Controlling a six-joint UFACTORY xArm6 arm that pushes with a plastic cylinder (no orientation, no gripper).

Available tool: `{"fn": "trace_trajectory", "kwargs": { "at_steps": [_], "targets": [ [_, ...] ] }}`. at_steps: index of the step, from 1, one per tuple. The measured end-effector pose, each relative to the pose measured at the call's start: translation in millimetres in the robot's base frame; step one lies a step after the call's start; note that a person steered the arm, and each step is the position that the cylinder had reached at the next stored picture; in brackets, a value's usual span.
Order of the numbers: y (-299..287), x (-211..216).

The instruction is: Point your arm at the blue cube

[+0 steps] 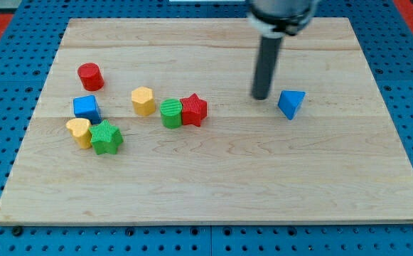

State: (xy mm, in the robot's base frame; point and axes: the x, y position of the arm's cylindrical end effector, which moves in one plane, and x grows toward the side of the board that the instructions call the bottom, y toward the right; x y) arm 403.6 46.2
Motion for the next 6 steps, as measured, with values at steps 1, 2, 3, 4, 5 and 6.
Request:
{"fn": "trace_trajectory", "kwargs": {
  "at_steps": [1,2,3,4,5,6],
  "targets": [
    [-107.1,-58.0],
    [-201.5,-57.2],
    [-240.9,10.3],
    [-291.8,26.6],
    [-292.2,58.4],
    [-230.5,61.8]
  ]
}}
